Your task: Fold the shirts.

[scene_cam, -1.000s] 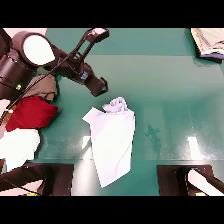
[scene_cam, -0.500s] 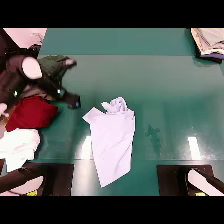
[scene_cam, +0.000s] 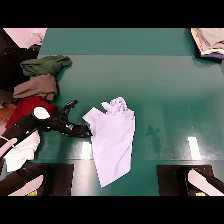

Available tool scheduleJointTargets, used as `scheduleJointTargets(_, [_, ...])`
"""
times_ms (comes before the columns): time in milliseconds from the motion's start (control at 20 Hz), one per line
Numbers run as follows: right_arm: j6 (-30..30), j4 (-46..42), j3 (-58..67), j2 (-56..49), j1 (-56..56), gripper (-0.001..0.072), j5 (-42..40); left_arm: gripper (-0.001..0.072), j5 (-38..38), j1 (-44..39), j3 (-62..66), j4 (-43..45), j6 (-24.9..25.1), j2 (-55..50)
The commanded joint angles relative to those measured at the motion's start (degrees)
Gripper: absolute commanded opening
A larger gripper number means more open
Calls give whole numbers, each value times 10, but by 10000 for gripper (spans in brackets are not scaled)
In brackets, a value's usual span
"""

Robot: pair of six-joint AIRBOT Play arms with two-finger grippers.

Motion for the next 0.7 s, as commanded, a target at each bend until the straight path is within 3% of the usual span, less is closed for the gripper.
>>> scheduleJointTargets(0, [0,1,1,0,0,15,0,703,73,-9,-36,-55,19,2])
scheduleJointTargets(250, [0,1,1,0,0,15,0,702,179,-97,-35,-90,-3,2])
scheduleJointTargets(400, [0,1,1,0,0,15,1,260,209,-112,-34,-103,-21,1])
scheduleJointTargets(500, [0,1,1,0,0,15,4,233,215,-112,-34,-115,-21,1])
scheduleJointTargets(550, [0,1,1,0,0,15,8,78,213,-112,-33,-117,-20,2])
scheduleJointTargets(600, [0,0,1,0,0,15,13,25,211,-111,-26,-116,-16,3])
scheduleJointTargets(650, [0,0,1,-1,0,15,18,24,196,-106,-10,-116,-16,7])
